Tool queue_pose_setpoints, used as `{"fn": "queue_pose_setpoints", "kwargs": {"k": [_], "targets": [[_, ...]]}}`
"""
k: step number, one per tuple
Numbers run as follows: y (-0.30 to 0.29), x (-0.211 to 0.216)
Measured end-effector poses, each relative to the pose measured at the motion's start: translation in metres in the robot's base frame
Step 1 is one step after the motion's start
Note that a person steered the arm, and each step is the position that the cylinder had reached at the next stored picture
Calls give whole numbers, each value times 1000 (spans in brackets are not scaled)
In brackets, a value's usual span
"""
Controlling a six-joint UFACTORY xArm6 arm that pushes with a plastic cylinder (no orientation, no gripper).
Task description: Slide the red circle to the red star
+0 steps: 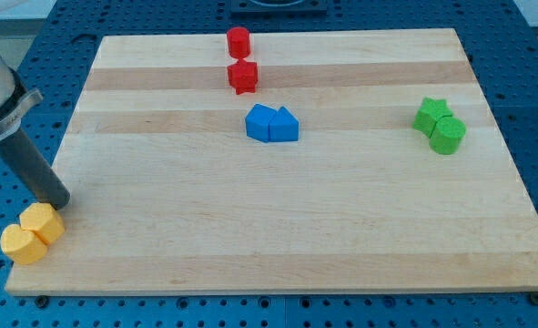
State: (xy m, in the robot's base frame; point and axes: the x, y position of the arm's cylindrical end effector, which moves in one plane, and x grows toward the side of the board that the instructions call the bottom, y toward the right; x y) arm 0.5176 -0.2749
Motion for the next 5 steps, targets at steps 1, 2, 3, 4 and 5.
{"fn": "queue_pose_setpoints", "kwargs": {"k": [1, 2, 3, 4, 5], "targets": [[0, -13], [0, -19], [-4, -39], [-14, -94], [-29, -153]]}}
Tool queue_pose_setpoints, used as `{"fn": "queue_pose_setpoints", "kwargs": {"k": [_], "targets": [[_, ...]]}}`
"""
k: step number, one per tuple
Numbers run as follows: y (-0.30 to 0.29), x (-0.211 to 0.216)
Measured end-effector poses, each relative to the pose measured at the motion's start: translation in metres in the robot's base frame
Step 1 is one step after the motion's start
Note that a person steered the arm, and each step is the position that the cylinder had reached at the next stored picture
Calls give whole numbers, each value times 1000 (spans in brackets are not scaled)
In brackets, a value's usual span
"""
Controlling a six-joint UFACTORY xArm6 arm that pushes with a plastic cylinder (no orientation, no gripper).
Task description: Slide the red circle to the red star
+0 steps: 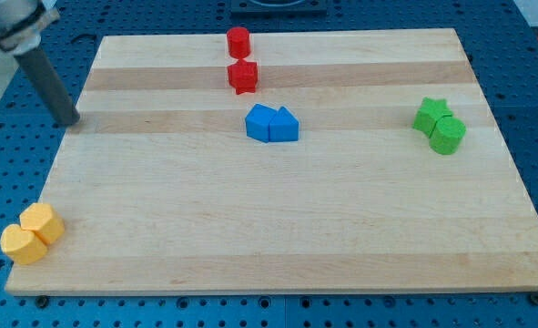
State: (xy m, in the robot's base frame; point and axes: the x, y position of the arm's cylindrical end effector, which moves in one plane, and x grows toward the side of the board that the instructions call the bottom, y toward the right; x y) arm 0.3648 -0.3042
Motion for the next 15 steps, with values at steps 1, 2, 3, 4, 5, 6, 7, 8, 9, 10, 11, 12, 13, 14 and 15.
{"fn": "queue_pose_setpoints", "kwargs": {"k": [1, 2, 3, 4, 5, 6, 7, 8, 9, 10, 11, 12, 13, 14, 15], "targets": [[1, -64], [25, -160], [30, -173], [36, -174], [50, -173], [110, -174], [153, -173], [209, -173], [262, -170], [302, -161], [310, -136], [308, -131], [321, -171], [314, -170], [275, -146]]}}
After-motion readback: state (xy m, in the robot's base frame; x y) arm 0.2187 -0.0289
